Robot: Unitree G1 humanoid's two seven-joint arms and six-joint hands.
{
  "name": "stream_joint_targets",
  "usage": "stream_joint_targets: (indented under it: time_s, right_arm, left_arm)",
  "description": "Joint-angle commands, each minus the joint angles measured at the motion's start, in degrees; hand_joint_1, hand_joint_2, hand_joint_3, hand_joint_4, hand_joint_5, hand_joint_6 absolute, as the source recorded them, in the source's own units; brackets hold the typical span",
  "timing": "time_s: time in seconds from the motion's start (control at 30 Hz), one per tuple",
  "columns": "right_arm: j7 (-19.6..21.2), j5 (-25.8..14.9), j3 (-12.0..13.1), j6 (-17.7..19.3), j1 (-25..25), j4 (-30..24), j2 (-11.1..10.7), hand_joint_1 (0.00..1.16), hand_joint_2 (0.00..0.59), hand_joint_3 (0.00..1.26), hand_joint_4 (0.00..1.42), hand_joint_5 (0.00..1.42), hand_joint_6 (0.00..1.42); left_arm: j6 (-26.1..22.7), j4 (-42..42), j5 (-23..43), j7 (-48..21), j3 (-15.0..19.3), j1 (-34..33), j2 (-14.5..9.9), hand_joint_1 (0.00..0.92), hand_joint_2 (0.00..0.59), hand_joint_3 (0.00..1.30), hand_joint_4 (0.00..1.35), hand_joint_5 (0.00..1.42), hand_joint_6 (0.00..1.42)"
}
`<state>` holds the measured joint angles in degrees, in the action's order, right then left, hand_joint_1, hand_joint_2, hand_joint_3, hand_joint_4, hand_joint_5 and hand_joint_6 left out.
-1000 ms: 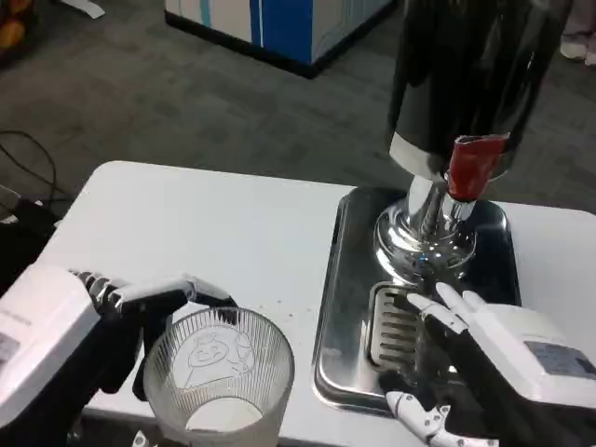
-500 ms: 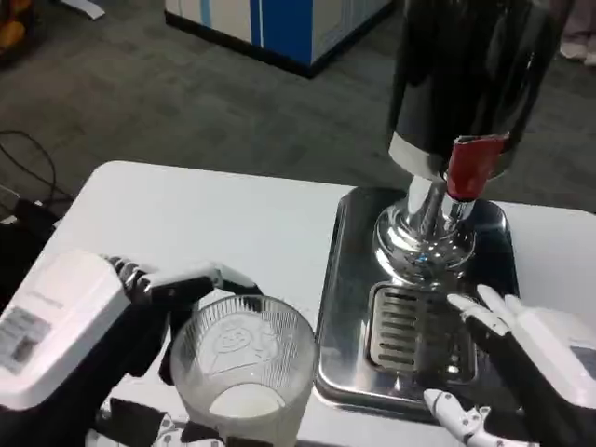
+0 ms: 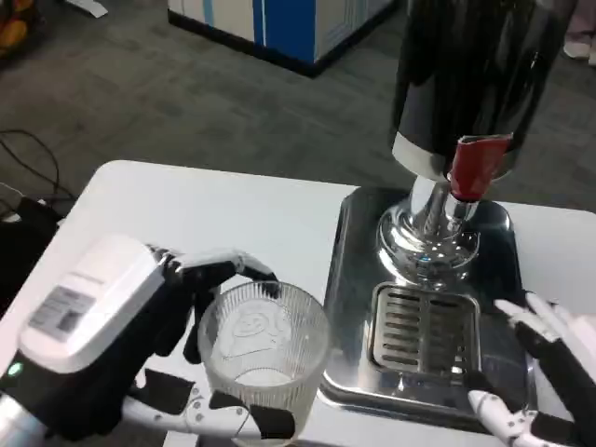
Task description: Grasp the cup under the faucet to collect the drink, then remove the cup.
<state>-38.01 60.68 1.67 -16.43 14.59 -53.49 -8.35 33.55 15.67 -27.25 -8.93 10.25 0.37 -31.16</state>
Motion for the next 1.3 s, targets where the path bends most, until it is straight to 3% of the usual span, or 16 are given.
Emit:
stream_joint_targets:
  time_s: [0.03, 0.43, 0.73, 1.3]
  right_arm:
    - [0.2, -2.1, 2.3, -0.7, 1.2, -1.0, -0.6, 0.33, 0.445, 0.12, 0.00, 0.00, 0.00]
    - [1.2, -7.6, 7.4, -2.3, 3.5, -1.5, -1.8, 0.33, 0.445, 0.12, 0.00, 0.00, 0.00]
    - [2.5, -13.9, 13.1, -2.1, 6.8, -3.1, -3.4, 0.33, 0.442, 0.13, 0.00, 0.00, 0.00]
    - [5.6, -24.1, 22.1, -1.5, 11.8, -3.1, -6.9, 0.33, 0.440, 0.14, 0.00, 0.00, 0.00]
  left_arm:
    - [-0.6, -2.9, -1.8, 1.7, -2.2, -3.8, 0.4, 0.505, 0.004, 1.01, 1.14, 1.27, 1.42]
    - [-4.4, -15.0, -9.4, 6.0, -10.3, -20.7, 2.5, 0.505, 0.004, 1.01, 1.15, 1.27, 1.42]
    - [-6.2, -27.2, -14.0, 11.4, -17.1, -31.6, 4.7, 0.505, 0.004, 1.01, 1.15, 1.27, 1.42]
    - [-9.9, -41.3, -19.1, 19.4, -28.2, -42.5, 13.3, 0.505, 0.003, 1.01, 1.12, 1.27, 1.42]
